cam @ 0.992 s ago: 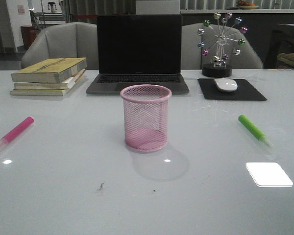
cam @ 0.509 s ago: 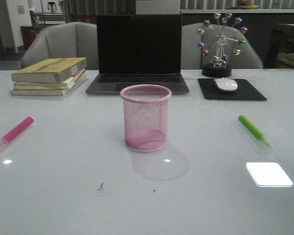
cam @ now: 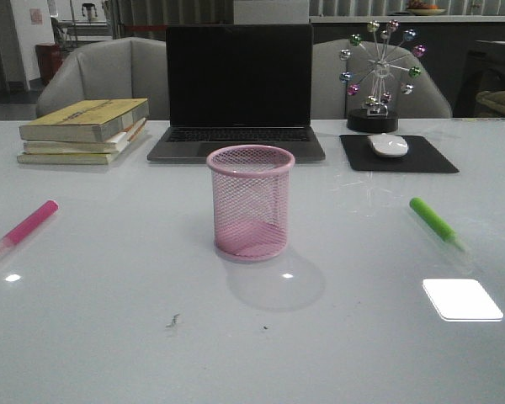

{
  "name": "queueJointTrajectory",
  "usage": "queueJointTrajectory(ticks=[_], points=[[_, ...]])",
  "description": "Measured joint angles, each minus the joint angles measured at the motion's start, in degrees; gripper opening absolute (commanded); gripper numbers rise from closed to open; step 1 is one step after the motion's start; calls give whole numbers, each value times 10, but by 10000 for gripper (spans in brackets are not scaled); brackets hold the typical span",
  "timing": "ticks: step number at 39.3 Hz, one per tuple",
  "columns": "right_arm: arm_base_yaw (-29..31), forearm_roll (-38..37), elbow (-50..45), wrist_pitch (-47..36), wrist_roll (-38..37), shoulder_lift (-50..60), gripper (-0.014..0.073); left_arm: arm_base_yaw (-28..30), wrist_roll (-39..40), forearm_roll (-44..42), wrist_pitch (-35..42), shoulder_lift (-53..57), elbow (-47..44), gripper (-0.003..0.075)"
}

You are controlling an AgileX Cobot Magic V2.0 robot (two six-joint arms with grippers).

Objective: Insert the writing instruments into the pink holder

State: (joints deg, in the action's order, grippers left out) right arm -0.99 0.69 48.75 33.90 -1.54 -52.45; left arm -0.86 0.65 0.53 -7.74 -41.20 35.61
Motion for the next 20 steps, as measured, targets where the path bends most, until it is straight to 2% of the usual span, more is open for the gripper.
queueJointTrajectory(ticks=[12,20], points=[[0,3,146,126,11,-171,542,0,0,8,-159,-76,108,395],[0,35,165,135,37,-258,542,0,0,24,-199,-127,126,395]])
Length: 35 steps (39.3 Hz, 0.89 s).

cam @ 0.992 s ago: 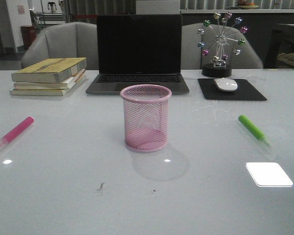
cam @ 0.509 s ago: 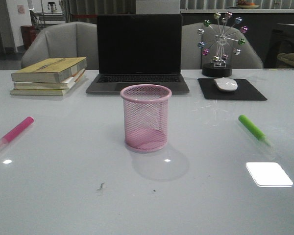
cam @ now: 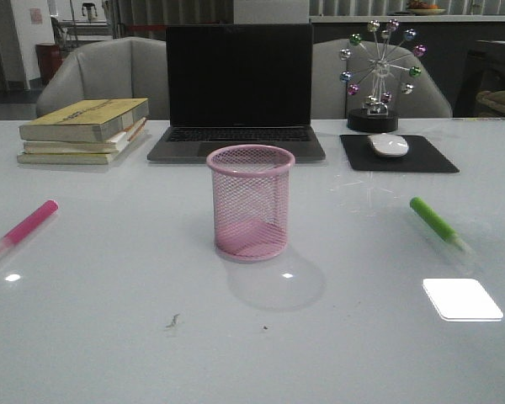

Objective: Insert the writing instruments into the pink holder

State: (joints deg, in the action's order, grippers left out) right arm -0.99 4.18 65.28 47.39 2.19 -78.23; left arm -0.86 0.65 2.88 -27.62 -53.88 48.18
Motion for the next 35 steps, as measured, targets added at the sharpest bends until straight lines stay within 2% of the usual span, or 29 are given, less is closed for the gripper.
queueJointTrajectory(ticks=[10,22,29,35], points=[[-4,26,2,-30,31,-96,542,0,0,14,-1,-12,0,395],[-36,40,8,-79,53,-186,540,0,0,15,3,-12,0,395],[-37,40,66,-72,53,-233,540,0,0,15,3,-12,0,395],[-37,40,156,-6,53,-284,540,0,0,16,3,-12,0,395]])
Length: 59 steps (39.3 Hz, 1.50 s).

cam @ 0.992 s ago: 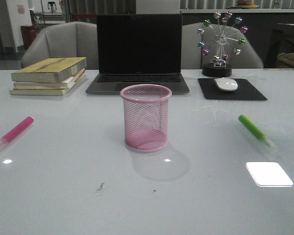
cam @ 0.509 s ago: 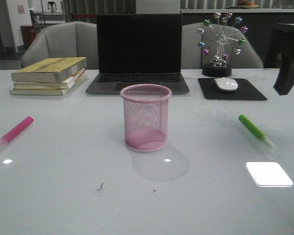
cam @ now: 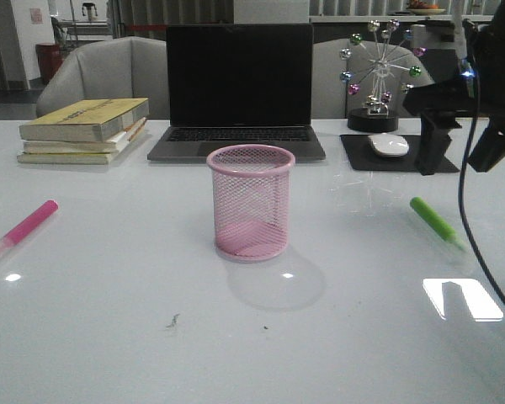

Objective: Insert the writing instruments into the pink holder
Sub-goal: 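Move the right gripper down over the green highlighter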

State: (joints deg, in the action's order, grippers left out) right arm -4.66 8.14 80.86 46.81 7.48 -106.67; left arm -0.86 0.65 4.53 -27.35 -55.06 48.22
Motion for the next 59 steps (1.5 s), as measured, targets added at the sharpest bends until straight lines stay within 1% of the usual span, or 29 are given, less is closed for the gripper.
queueJointTrajectory(ticks=[9,14,18,22,33,51,53,59], points=[[0,-1,148,121,1,-90,540,0,0,0,1,0,0,395],[0,-8,194,160,1,-128,540,0,0,0,1,0,0,395],[0,-26,213,181,1,-148,540,0,0,0,1,0,0,395],[0,-41,216,187,1,-165,539,0,0,0,1,0,0,395],[0,-42,219,168,0,-168,539,0,0,0,1,0,0,395],[0,-13,219,165,0,-215,538,0,0,0,1,0,0,395],[0,-13,219,164,0,-216,524,0,0,0,1,0,0,395],[0,-13,219,160,0,-216,426,0,0,0,2,0,0,395]])
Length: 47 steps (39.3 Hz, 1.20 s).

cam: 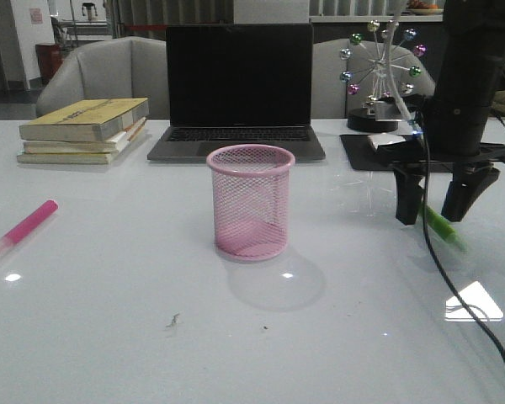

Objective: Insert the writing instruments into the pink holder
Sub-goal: 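Move the right gripper down over the green highlighter, then close the right gripper on the green highlighter and lift it, then carry the green highlighter with the right gripper above the pink holder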

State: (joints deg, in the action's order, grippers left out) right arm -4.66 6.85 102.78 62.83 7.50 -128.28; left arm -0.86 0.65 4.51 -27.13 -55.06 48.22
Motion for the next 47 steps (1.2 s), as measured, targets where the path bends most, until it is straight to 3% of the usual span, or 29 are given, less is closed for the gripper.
queueJointTrajectory(ticks=[4,10,13,28,47], points=[[0,0,0,0,0,-1,341,0,0,0,0,0,0,395],[0,0,2,1,0,-4,115,0,0,0,0,0,0,395],[0,1,4,2,0,-5,48,0,0,0,0,0,0,395],[-7,6,1,-24,-1,10,57,0,0,0,0,0,0,395],[-65,7,-7,-147,-1,176,57,0,0,0,0,0,0,395]])
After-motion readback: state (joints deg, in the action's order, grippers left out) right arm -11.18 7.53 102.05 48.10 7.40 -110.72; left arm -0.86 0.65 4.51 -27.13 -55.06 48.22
